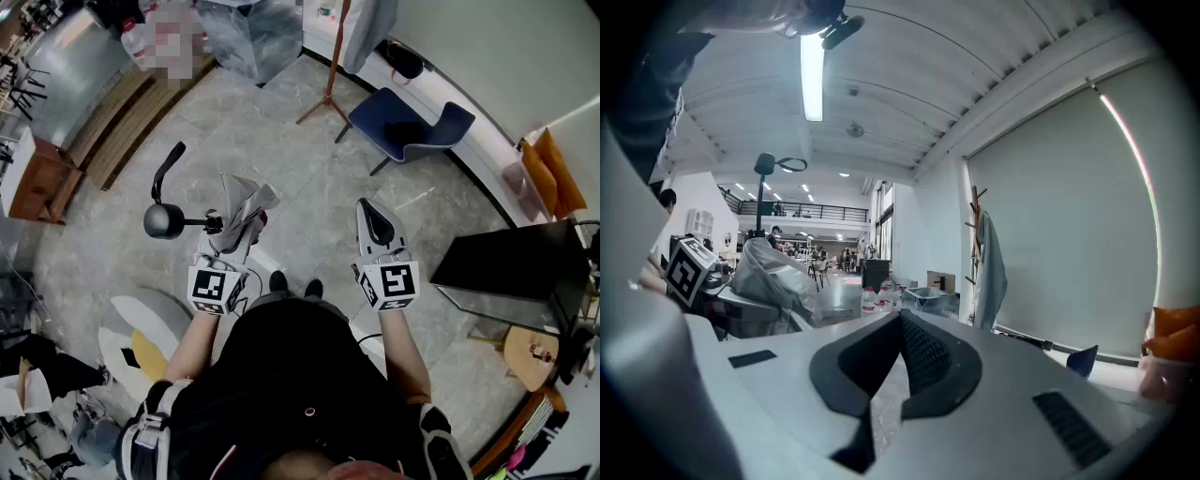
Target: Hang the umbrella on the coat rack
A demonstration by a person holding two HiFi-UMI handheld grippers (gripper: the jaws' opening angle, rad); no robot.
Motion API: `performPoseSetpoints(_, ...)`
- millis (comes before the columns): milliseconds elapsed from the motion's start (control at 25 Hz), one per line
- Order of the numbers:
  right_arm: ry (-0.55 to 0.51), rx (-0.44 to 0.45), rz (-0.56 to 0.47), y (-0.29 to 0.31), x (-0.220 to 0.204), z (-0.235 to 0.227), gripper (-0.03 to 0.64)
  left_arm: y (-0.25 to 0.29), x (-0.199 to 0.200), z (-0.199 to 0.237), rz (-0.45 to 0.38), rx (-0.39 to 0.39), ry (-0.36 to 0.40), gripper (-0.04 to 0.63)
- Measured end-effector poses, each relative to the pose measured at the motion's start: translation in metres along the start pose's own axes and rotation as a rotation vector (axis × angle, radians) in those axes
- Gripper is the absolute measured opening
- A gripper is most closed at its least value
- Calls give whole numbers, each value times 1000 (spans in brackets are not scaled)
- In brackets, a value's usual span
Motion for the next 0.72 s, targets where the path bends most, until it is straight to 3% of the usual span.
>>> performPoseSetpoints(720,-16,17,2,1,-3,-3,-2,5,13,-3,-33,4,-8,133)
Point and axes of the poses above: the fingertips, and each gripper's own axes: y forward along the fingers, z to its left, x out of its top, the point moved 5 cm from there along -y, backward along the fingers, and after that the axes turned 10 degrees about z, right-handed, at the moved point
